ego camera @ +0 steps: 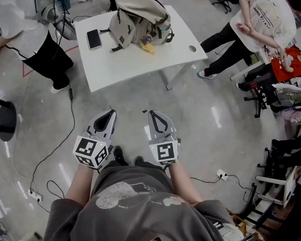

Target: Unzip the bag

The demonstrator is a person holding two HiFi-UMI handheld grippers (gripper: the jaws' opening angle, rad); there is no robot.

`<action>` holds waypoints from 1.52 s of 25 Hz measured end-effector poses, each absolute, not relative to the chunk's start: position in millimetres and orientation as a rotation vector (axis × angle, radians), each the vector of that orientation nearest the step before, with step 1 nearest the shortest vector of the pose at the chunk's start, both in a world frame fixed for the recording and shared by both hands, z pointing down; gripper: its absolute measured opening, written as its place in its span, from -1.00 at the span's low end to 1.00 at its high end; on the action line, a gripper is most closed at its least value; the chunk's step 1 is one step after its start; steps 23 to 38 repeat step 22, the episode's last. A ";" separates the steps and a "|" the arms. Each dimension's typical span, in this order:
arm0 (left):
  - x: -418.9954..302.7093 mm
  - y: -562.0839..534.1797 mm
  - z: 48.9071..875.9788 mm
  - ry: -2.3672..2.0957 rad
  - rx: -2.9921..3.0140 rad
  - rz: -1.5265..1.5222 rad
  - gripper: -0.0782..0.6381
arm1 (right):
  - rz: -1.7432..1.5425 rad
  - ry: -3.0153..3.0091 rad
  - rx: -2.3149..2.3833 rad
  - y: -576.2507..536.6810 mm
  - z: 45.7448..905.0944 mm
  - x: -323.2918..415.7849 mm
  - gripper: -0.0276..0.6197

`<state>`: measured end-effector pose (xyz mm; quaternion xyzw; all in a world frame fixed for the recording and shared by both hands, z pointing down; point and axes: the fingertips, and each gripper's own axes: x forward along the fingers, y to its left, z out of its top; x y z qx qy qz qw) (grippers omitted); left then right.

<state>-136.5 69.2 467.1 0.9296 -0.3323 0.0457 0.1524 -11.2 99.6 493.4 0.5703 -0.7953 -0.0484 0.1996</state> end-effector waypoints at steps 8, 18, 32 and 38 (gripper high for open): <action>-110.7 93.6 461.1 -0.974 2.678 0.155 -0.76 | -0.103 -2.220 1.600 114.6 488.4 18.1 -0.95; -122.1 90.0 460.5 -1.033 2.664 0.146 -0.76 | -0.162 -2.233 1.560 110.4 476.3 12.4 -0.95; -131.7 88.4 461.6 -1.061 2.647 0.144 -0.76 | -0.160 -2.222 1.556 113.6 479.2 11.3 -0.95; -131.7 88.4 461.6 -1.061 2.647 0.144 -0.76 | -0.160 -2.222 1.556 113.6 479.2 11.3 -0.95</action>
